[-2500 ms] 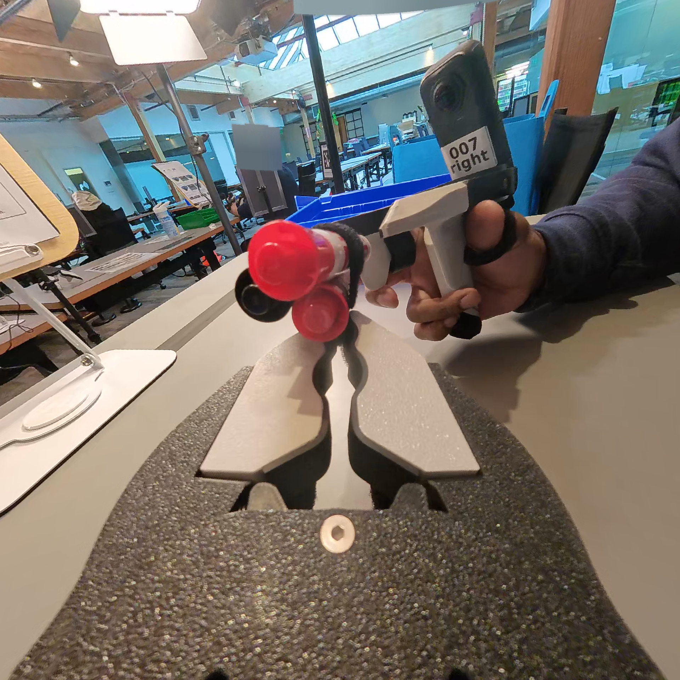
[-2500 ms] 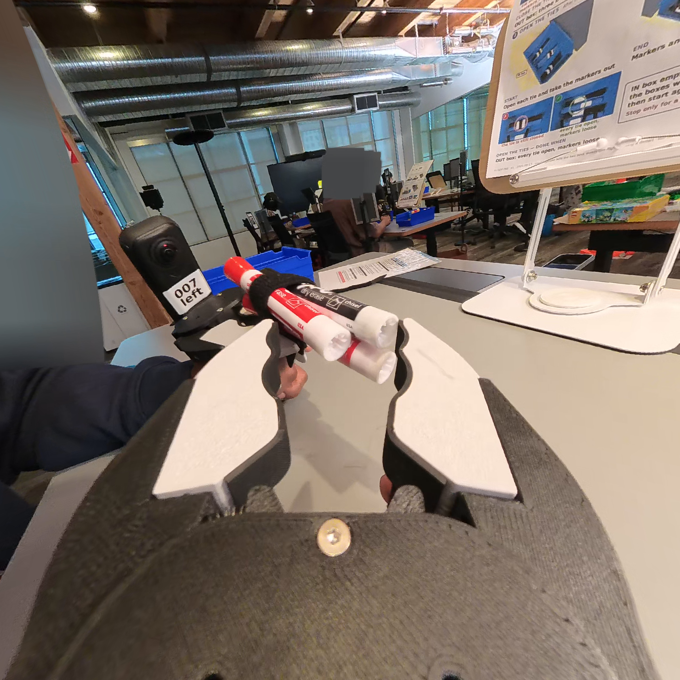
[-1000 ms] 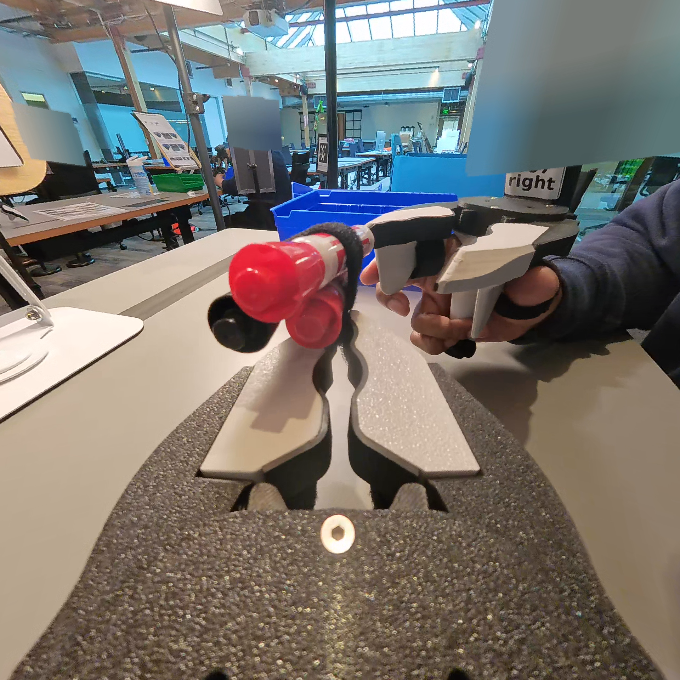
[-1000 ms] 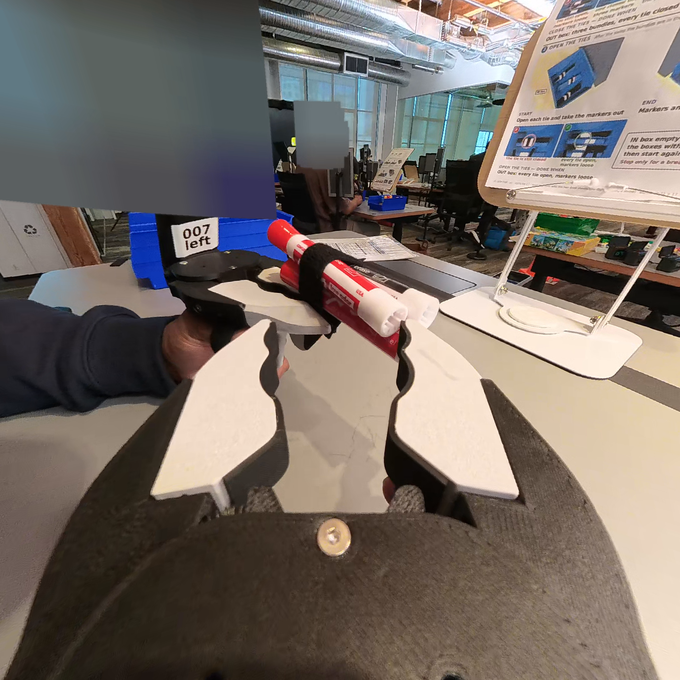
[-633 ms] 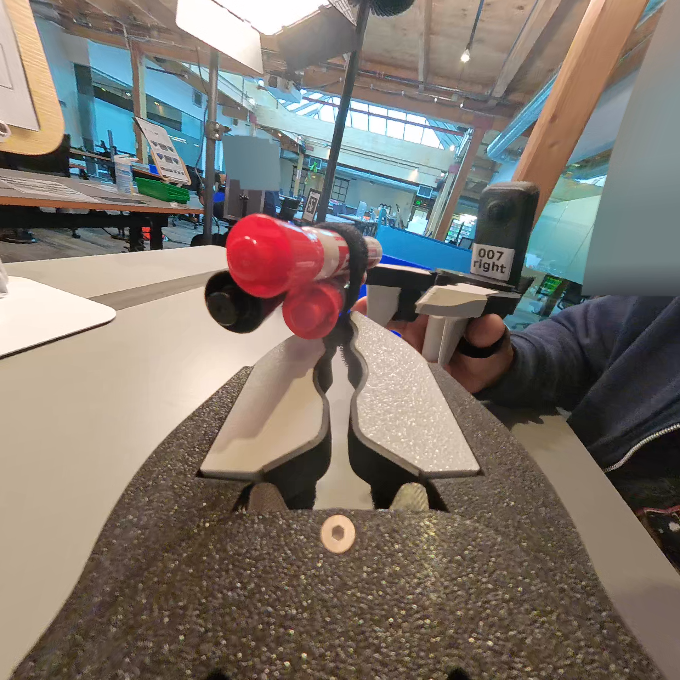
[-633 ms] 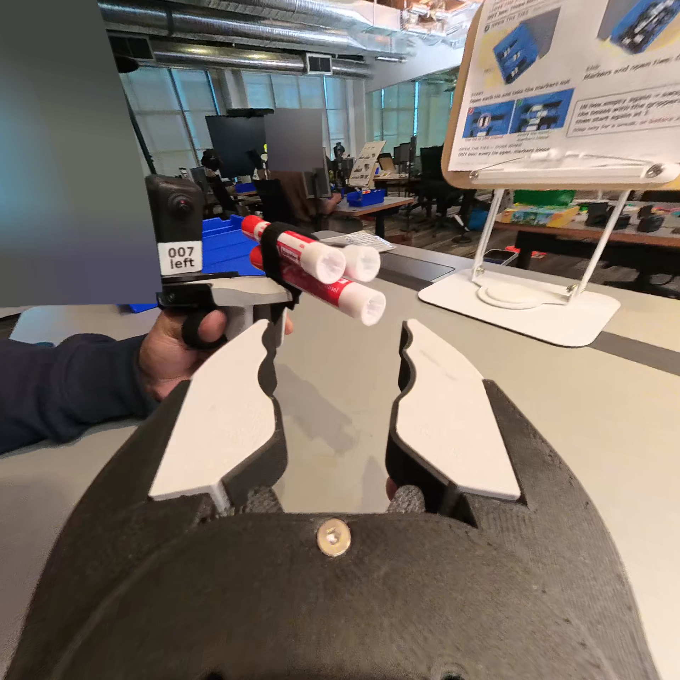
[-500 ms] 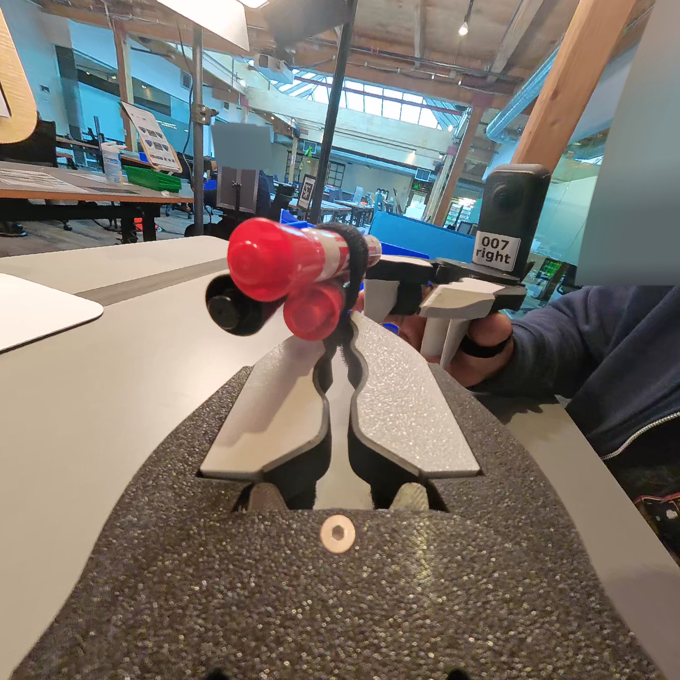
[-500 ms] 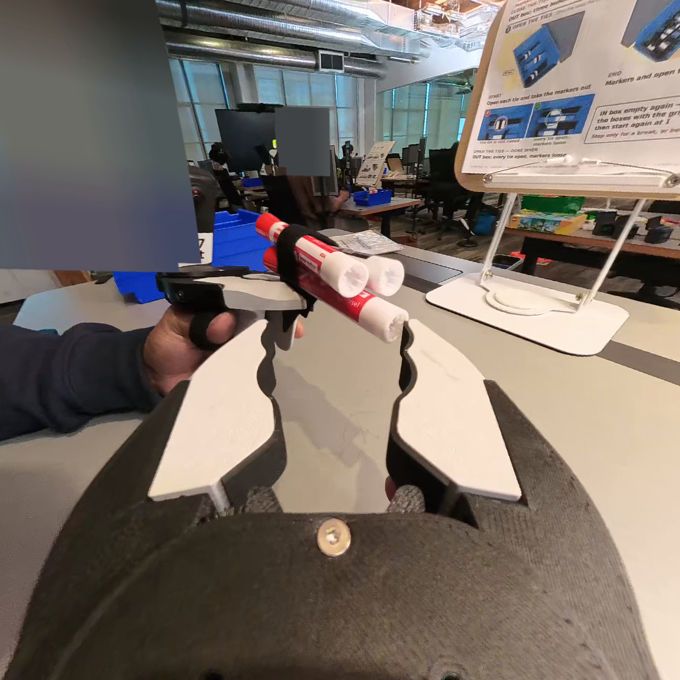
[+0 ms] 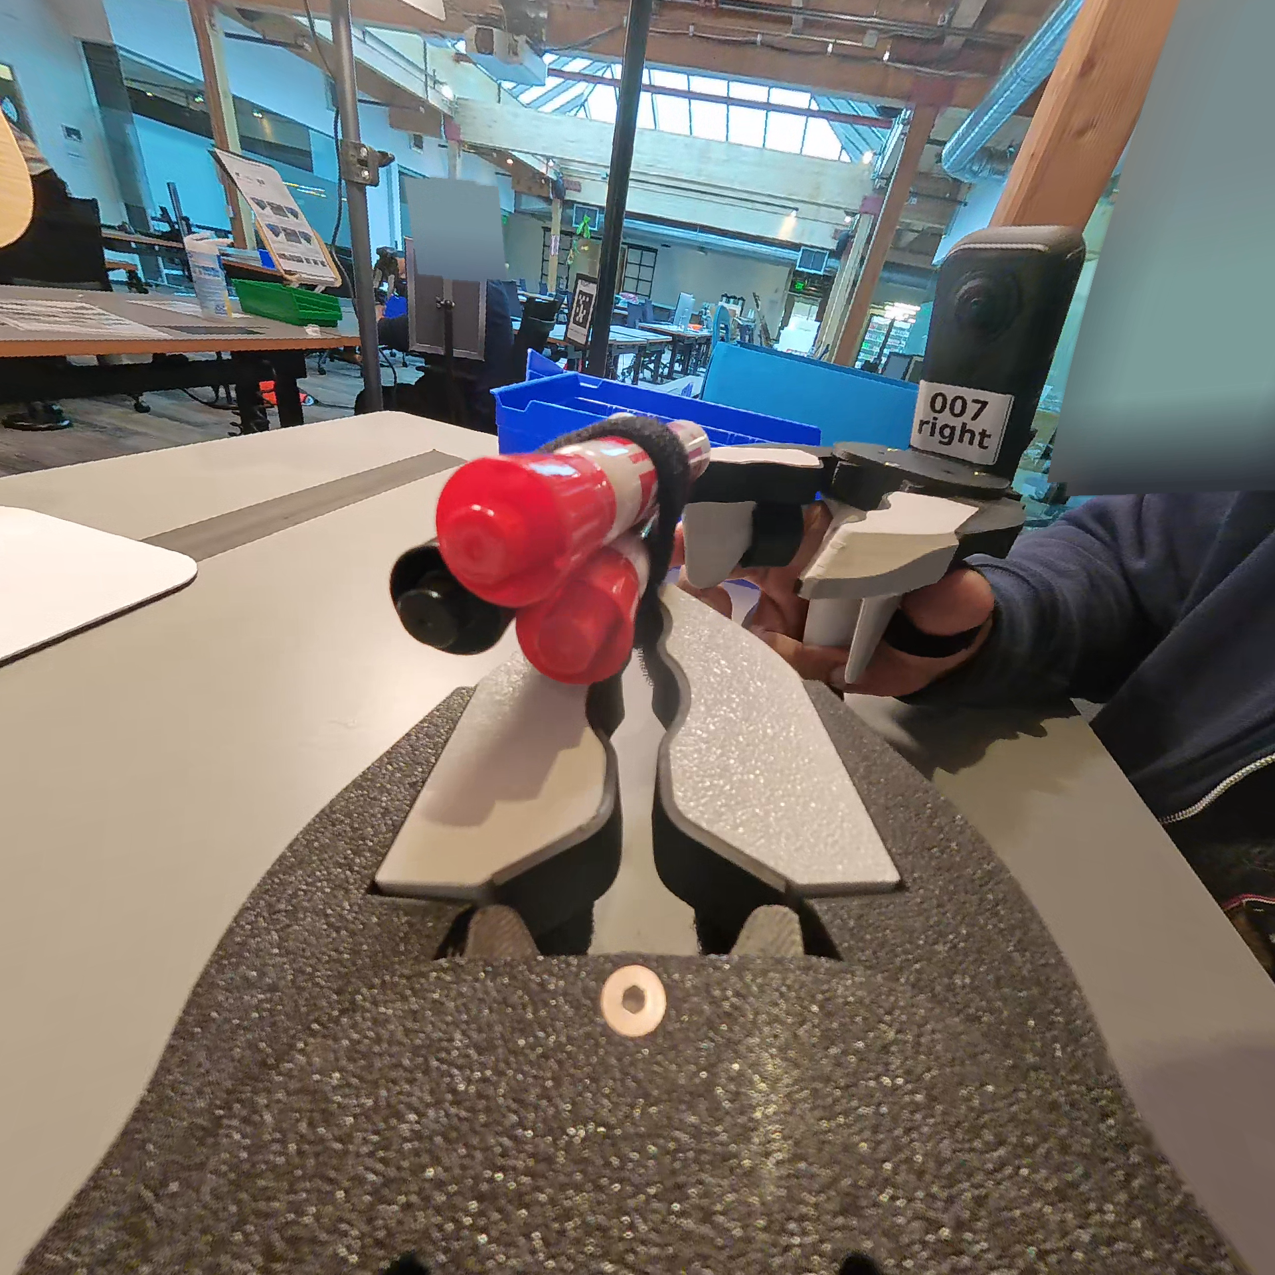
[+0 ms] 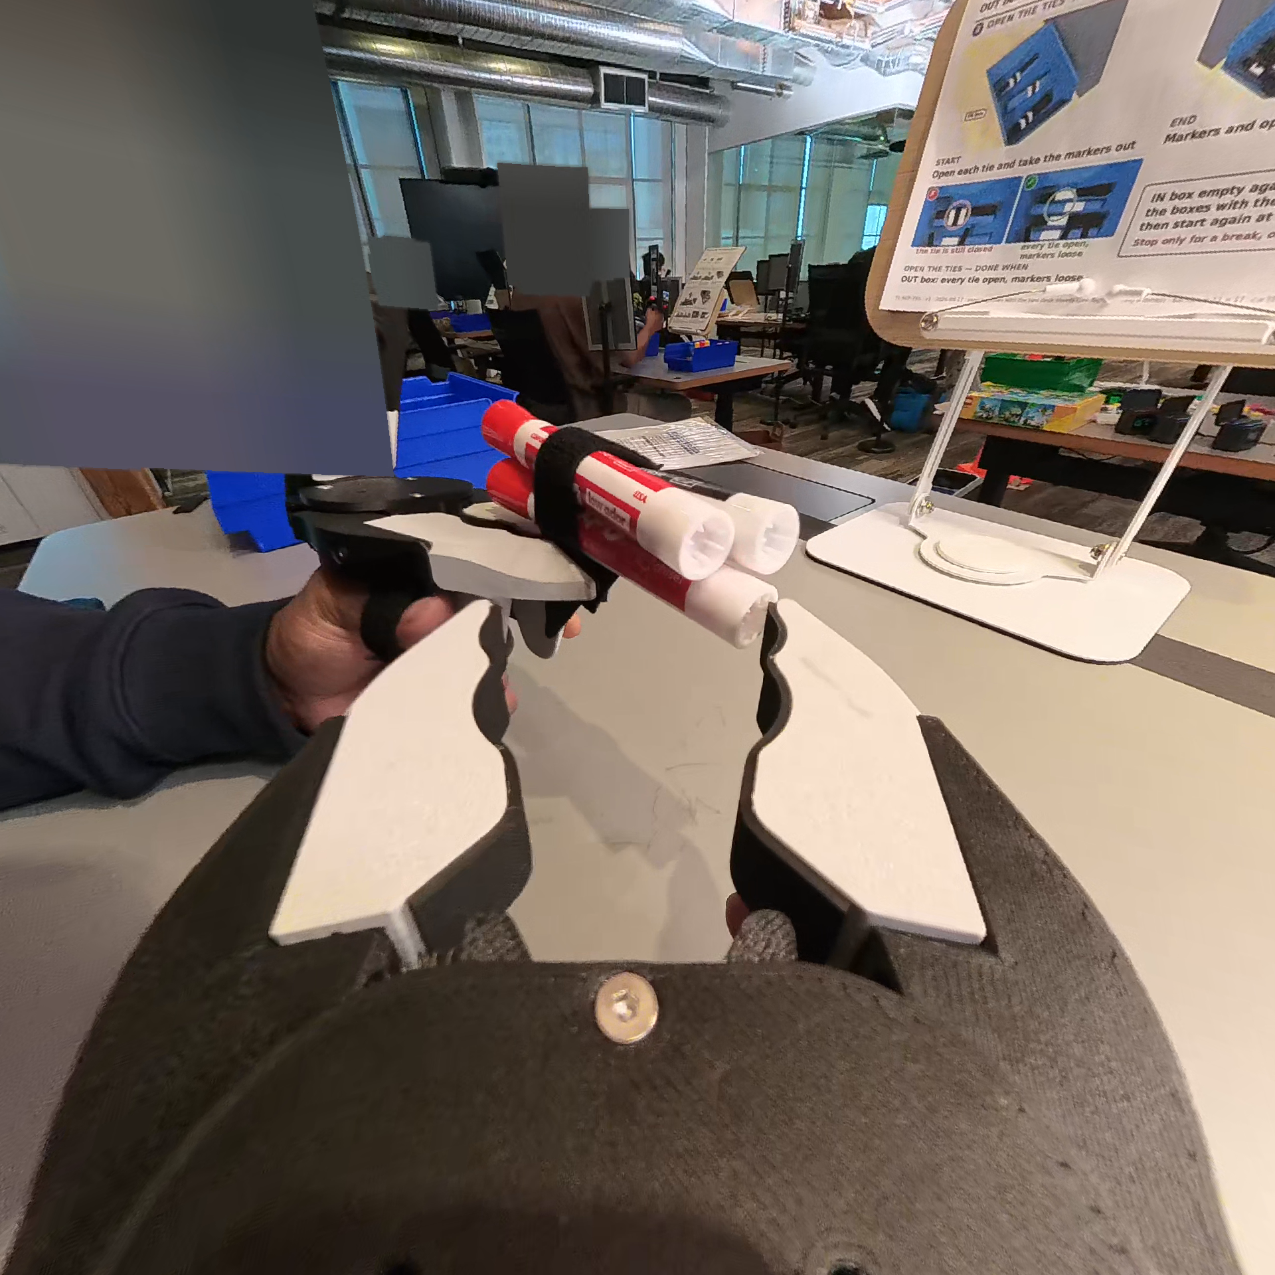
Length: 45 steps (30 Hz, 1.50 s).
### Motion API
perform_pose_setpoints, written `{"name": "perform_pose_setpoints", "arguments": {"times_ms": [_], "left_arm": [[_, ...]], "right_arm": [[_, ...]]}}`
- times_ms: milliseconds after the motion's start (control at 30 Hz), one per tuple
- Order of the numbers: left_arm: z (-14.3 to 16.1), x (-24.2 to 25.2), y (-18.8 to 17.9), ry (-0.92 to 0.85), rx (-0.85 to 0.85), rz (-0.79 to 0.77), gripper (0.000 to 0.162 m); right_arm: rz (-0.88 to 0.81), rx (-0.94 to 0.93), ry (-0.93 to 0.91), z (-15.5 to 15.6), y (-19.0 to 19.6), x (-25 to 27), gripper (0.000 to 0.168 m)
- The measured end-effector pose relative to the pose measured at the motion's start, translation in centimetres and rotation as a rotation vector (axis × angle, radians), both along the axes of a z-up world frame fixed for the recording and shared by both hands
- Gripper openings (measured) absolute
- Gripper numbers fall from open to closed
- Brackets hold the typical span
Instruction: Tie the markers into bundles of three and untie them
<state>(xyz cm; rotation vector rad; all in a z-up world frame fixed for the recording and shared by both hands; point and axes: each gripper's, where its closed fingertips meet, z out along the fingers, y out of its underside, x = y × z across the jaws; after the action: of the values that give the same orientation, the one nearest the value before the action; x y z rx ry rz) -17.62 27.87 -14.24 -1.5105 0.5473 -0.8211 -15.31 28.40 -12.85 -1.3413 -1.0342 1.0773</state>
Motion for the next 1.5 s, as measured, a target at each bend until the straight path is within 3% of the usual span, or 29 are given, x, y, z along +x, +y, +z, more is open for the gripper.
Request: {"name": "perform_pose_setpoints", "arguments": {"times_ms": [367, 467, 600, 1100, 1200, 1367, 1500], "left_arm": [[0.0, -0.2, 0.2, 0.013, 0.016, 0.025, 0.003], [0.3, -1.0, 0.5, -0.025, 0.014, 0.060, 0.003], [-0.2, -0.2, 0.3, 0.042, 0.012, 0.036, 0.003], [-0.4, 0.1, 0.1, 0.076, 0.027, 0.029, 0.003], [0.0, -0.1, 0.1, 0.071, 0.052, 0.046, 0.003], [0.4, 0.3, -0.4, 0.112, 0.119, 0.036, 0.003], [-0.2, 1.0, -0.5, 0.149, 0.107, 0.019, 0.003]], "right_arm": [[0.034, 0.042, -0.029, -0.4, -0.6, -0.3, 0.067], [-0.022, 0.047, 0.039, 0.7, 0.3, 0.4, 0.067], [0.027, 0.073, 0.071, 1.3, -0.8, 0.3, 0.065], [0.057, 0.069, 0.071, 1.2, -1.2, 0.2, 0.070], [0.031, 0.110, 0.058, 1.3, -0.7, 0.5, 0.064], [0.035, -0.013, 0.102, 1.4, 0.4, 0.8, 0.072], [0.026, 0.038, 0.085, 1.2, -0.1, 0.6, 0.075]]}}
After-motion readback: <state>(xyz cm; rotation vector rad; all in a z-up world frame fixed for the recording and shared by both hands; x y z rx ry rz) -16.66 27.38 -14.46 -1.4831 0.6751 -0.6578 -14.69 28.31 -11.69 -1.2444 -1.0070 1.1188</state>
